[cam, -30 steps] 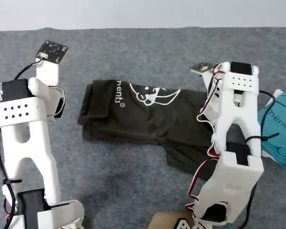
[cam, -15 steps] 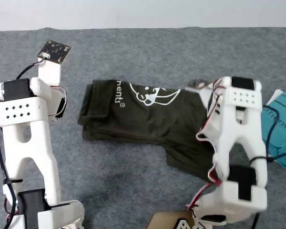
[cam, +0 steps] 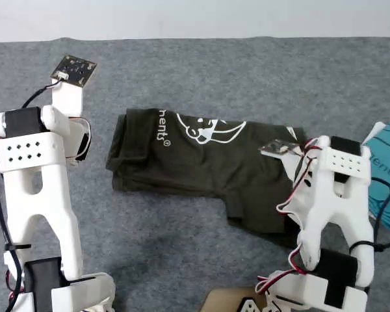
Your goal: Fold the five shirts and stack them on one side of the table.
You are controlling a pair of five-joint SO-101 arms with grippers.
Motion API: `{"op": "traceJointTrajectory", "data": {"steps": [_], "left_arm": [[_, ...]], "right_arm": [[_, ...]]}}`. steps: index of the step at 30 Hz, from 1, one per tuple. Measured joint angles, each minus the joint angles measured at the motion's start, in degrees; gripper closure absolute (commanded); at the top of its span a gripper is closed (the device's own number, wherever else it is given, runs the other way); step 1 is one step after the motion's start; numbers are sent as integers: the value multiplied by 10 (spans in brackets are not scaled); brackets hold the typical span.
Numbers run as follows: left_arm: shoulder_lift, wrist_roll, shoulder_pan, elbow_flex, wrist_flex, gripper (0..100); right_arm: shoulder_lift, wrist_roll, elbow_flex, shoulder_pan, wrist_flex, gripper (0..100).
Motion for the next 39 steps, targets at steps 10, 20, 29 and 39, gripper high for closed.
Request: {"op": "traceJointTrajectory", "data": {"steps": [10, 20, 29, 39], "left_arm": [[-40, 0, 0, 0, 0, 998], [-64, 1, 0, 0, 0, 998], [-65, 28, -21, 0, -4, 998], [-65, 62, 98, 113, -133, 998]], "right_arm": [[1, -2, 1, 3, -11, 779], [-106, -44, 1, -57, 29, 768], [-173, -138, 4, -78, -25, 768], [-115, -230, 3, -80, -301, 997]]}}
